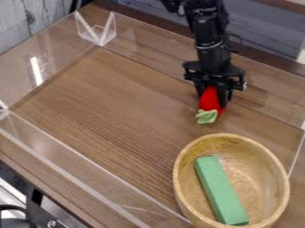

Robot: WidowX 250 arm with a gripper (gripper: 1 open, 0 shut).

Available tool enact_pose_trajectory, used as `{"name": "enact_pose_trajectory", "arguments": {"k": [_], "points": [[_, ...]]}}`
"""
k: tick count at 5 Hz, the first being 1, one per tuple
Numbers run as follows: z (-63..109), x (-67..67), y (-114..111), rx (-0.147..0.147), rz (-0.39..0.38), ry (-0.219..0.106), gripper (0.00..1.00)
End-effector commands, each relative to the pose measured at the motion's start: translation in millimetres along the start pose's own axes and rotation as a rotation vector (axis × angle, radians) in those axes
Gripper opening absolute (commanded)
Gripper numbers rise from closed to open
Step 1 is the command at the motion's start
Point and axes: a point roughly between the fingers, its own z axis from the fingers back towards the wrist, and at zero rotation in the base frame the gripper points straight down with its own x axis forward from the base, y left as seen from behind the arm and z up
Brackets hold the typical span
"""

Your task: Move the red object to the right side of the table

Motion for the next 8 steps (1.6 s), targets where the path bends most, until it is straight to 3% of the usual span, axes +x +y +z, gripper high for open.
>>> {"name": "enact_pose_trajectory", "arguments": {"k": [1, 2, 4, 5, 7, 8], "points": [[7.2, -3.0, -7, 0.002, -0.075, 0.01, 0.0], [10.4, -6.3, -5, -0.001, -0.123, 0.032, 0.0], [10.5, 0.1, 5, -0.012, -0.185, 0.071, 0.0], [9.8, -1.2, 6, -0.019, -0.177, 0.081, 1.0], [5.8, -1.6, -3, -0.036, -0.194, 0.089, 1.0], [12.8, 2.7, -6, -0.027, -0.166, 0.09, 1.0]]}}
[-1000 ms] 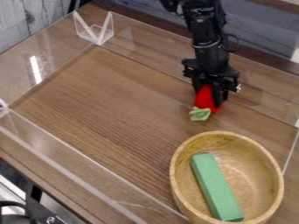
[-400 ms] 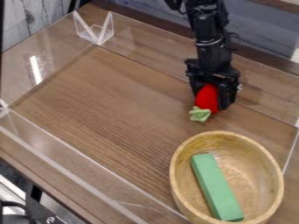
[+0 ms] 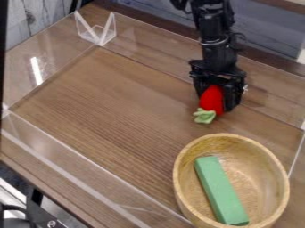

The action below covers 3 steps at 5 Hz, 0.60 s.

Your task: Move the red object to the right side of the table

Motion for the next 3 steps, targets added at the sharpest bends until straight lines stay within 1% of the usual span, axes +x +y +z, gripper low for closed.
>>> {"name": "enact_pose_trajectory", "arguments": {"k": [1, 3], "points": [[16.3, 4.5, -5, 0.017, -0.005, -0.015, 1.0], [30.8, 5.4, -9, 0.026, -0.001, -0.001, 1.0]]}}
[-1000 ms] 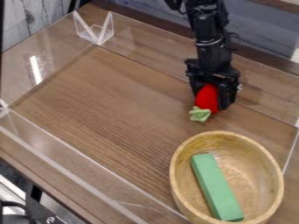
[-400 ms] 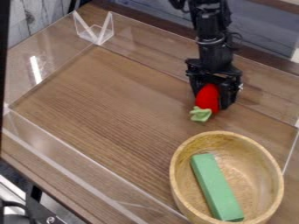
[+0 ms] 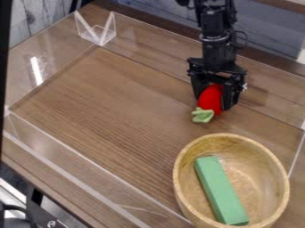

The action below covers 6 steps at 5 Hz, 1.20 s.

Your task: Move the red object to the right side of the table

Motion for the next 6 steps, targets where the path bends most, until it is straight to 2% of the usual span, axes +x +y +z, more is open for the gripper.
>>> {"name": "enact_pose_trajectory", "arguments": {"k": [1, 2, 4, 6], "points": [[27.6, 7.9, 2, 0.022, 0.008, -0.077, 1.0], [30.6, 6.1, 12, 0.024, 0.048, -0.082, 1.0], [46.3, 3.5, 11, 0.027, 0.108, -0.087, 1.0], [58.9, -4.1, -6, 0.035, 0.155, -0.103, 1.0]]}}
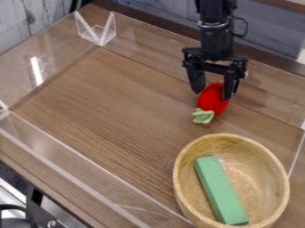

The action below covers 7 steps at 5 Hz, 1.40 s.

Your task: Move the red object to the right side of the table

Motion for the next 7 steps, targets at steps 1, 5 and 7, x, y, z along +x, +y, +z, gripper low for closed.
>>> {"name": "enact_pose_trajectory", "arguments": {"k": [1, 5, 7], "points": [[39.2, 7.4, 0, 0.015, -0.001, -0.084, 1.0], [96.5, -2.9, 32, 0.083, -0.042, -0.119, 1.0], [102.3, -11.7, 61, 0.14, 0.017, -0.118, 1.0]]}}
